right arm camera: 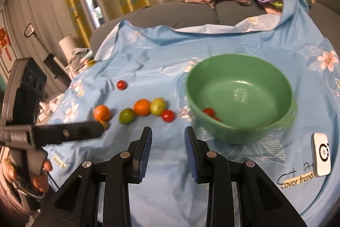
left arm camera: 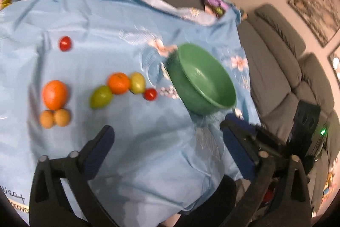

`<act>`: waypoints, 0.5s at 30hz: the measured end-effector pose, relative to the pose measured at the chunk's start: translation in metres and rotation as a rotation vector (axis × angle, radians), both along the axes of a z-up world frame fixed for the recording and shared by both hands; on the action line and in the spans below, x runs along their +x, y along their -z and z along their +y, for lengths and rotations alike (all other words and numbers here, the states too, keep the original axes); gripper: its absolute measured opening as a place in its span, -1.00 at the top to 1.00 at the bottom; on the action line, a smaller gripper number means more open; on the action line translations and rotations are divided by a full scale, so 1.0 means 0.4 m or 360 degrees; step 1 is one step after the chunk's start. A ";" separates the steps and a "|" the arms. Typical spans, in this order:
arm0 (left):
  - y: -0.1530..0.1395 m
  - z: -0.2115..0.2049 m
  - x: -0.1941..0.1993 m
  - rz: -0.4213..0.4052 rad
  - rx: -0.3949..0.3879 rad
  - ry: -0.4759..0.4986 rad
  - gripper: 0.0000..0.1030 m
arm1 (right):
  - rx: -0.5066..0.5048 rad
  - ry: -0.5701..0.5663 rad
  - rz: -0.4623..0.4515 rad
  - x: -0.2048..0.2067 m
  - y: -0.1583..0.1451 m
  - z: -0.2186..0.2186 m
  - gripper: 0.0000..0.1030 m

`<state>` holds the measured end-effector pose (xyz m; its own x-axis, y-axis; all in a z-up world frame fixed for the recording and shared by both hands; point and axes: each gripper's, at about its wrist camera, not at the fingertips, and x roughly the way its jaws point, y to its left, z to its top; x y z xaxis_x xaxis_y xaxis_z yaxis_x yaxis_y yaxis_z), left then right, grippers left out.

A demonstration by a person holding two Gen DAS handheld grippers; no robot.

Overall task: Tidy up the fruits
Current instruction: 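Withdraw both open tools from the bowl back toward the fruits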

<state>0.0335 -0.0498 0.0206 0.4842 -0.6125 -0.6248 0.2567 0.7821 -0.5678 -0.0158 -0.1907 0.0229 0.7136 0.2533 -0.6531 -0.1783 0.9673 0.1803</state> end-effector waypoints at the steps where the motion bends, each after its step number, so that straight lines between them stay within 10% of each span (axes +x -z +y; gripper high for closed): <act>1: -0.007 0.022 -0.010 -0.0034 -0.0075 -0.0012 -0.98 | -0.0001 -0.0016 0.0000 -0.002 0.000 0.010 0.38; 4: -0.024 0.078 -0.032 -0.0123 -0.0189 -0.0073 -0.99 | -0.0008 -0.0053 -0.0002 -0.008 0.000 0.031 0.38; 15: -0.042 0.135 -0.070 -0.0272 -0.0005 -0.0162 -0.99 | -0.0032 -0.0121 0.0046 -0.001 0.020 0.077 0.38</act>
